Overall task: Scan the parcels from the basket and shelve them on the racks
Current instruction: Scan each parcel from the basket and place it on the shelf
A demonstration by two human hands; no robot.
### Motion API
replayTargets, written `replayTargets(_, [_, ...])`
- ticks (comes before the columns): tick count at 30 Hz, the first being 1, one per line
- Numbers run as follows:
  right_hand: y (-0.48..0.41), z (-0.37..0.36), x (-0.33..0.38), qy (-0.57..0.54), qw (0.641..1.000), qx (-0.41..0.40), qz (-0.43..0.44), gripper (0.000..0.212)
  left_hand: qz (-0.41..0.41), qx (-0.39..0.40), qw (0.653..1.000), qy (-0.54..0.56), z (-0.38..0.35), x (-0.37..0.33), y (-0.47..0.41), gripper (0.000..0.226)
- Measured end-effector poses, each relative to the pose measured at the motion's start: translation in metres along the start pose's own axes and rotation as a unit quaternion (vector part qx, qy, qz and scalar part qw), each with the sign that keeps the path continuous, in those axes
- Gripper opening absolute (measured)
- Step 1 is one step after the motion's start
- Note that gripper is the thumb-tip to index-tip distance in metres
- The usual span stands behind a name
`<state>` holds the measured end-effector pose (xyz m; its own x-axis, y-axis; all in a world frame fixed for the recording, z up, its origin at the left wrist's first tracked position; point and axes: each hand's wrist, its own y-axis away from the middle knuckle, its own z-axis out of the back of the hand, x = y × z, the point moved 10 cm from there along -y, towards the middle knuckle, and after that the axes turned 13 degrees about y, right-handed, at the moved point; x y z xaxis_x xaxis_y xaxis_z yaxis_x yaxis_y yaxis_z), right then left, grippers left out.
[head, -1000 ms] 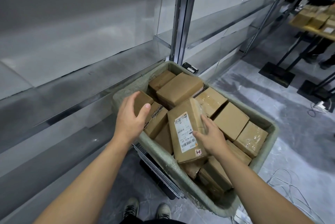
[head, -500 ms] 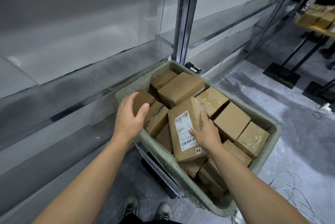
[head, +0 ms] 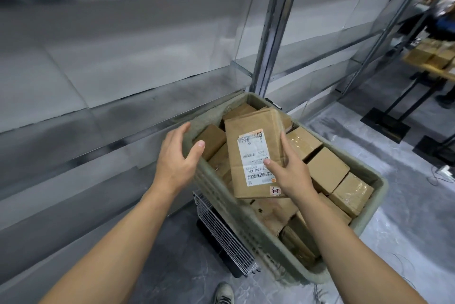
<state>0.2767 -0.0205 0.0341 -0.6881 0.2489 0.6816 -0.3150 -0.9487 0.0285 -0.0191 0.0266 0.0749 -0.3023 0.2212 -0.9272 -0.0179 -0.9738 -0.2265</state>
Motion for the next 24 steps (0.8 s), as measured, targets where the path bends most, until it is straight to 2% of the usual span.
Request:
replayTargets(5, [0.035,-0.036,0.072,-0.057,0.997,0.003,0.06,0.09,0.021,-0.048,0.998,0.015,0.093,0.011,0.044,0.069])
replayTargets(11, [0.096,-0.125,0.17,-0.093,0.98,0.082,0.156,0.091,0.046,-0.143,0.988,-0.037,0.222,0.035,0.113,0.07])
replayTargets(15, [0.135,-0.191,0.219,-0.133,0.961,0.152,0.187,0.087,0.069,-0.201,0.975,-0.063,0.294,0.051,0.165,0.071])
replayTargets(24, [0.192,-0.307,0.283,-0.125,0.919,0.292,0.234,0.088,0.148,-0.311,0.933,-0.103,0.396,0.086,0.26,0.075])
